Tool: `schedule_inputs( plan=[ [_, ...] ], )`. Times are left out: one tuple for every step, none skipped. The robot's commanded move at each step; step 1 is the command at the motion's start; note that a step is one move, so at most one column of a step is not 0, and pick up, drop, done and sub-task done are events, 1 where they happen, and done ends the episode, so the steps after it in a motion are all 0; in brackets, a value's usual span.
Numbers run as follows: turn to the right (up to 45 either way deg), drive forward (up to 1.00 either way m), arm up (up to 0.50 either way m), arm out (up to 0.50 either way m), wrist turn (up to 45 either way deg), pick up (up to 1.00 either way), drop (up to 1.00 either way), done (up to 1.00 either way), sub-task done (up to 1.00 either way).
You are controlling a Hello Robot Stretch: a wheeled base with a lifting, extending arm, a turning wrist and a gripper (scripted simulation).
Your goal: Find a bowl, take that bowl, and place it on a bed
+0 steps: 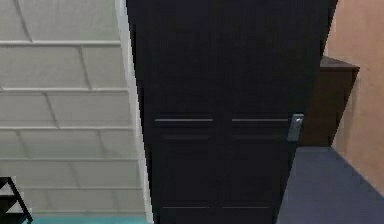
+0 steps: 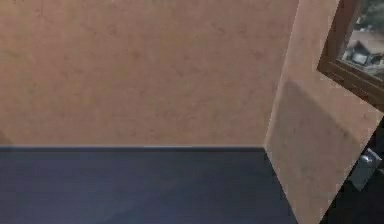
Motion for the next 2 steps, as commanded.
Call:
schedule_inputs(
  plan=[
    [-45.0,0.00,0.00,0.00,0.0,0.00,0.00,0.00,0.00],
    [-42.0,0.00,0.00,0.00,0.0,0.00,0.00,0.00,0.00]
  ],
)
